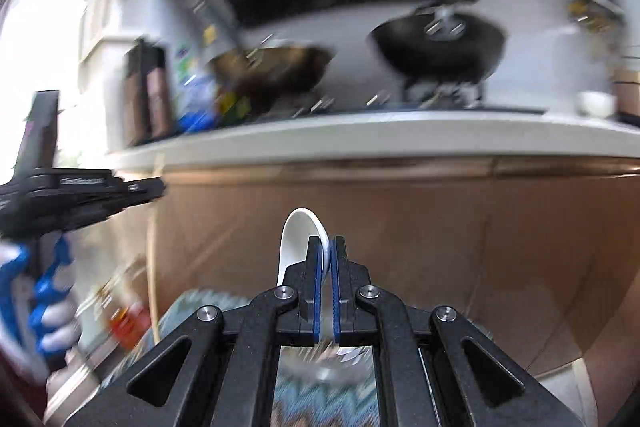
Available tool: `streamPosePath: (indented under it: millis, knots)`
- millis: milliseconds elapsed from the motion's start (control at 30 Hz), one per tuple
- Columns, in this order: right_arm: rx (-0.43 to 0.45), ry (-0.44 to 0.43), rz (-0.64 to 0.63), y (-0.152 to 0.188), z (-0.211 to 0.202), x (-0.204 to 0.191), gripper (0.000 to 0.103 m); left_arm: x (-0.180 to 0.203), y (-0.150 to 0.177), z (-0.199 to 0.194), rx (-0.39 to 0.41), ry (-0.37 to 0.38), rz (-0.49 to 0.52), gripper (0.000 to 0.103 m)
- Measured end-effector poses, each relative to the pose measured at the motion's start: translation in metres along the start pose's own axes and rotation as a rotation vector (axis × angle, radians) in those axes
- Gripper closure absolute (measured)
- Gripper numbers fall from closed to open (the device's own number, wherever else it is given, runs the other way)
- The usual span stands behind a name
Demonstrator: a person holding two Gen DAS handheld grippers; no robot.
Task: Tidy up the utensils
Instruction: 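Lower spoon and chopstick into the utensil holder and open both tools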
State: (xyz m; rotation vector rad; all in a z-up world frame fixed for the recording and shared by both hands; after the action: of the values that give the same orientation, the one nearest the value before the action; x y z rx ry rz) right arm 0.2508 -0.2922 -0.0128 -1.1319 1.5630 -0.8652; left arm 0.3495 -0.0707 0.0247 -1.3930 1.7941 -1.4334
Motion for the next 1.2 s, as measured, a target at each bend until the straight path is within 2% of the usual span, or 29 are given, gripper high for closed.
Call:
streamPosePath:
  millis: [67, 200, 400, 567, 633, 700, 767, 800, 967, 1067, 1200]
  knots:
    - [0.053, 0.047, -0.001, 0.004, 0.013, -0.001, 0.099, 0.016, -0.003, 0.017, 0.069, -0.037, 0.001, 0.098]
    - [0.07, 0.092, 0.015, 0.023, 0.041, 0.001, 0.099, 0.042, 0.009, 0.047, 0.149, -0.1, 0.021, 0.098]
    - [0.08, 0.152, 0.038, 0.041, 0.063, 0.018, 0.098, 0.054, 0.037, 0.093, 0.156, -0.167, 0.042, 0.098]
    - [0.047, 0.143, 0.069, 0.062, 0.085, 0.029, 0.098, 0.051, 0.062, 0.108, 0.164, -0.202, 0.059, 0.098]
    - [0.039, 0.138, 0.072, 0.068, 0.087, 0.03, 0.094, 0.051, 0.07, 0.109, 0.173, -0.202, 0.067, 0.096]
    - [0.038, 0.12, 0.08, 0.073, 0.086, 0.03, 0.091, 0.05, 0.073, 0.106, 0.182, -0.19, 0.069, 0.094]
    - [0.045, 0.118, 0.075, 0.074, 0.083, 0.03, 0.08, 0.05, 0.073, 0.1, 0.189, -0.178, 0.069, 0.085]
    - [0.052, 0.116, 0.074, 0.072, 0.079, 0.03, 0.08, 0.05, 0.071, 0.094, 0.198, -0.179, 0.071, 0.08]
    - [0.082, 0.115, 0.081, 0.052, 0.053, 0.028, 0.08, 0.049, 0.048, 0.052, 0.241, -0.186, 0.088, 0.077]
    - [0.105, 0.119, 0.071, 0.036, 0.029, 0.022, 0.08, 0.048, 0.029, 0.017, 0.261, -0.213, 0.119, 0.076]
    - [0.124, 0.096, 0.073, 0.015, -0.008, 0.013, 0.08, 0.048, 0.008, -0.034, 0.257, -0.266, 0.186, 0.068]
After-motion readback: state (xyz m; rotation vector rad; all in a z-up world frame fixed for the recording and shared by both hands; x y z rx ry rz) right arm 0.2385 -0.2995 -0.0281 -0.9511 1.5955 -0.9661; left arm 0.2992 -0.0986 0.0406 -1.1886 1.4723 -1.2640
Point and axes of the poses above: each gripper's, at about its wrist camera, not at the fingertips, and z roughly the way its jaws point, x to its right, y to its underside, the point moved 1 cm from there along z, roughly the way its jaws point, and after that the axes turned 12 degrees about z, right-handed, at the moved point
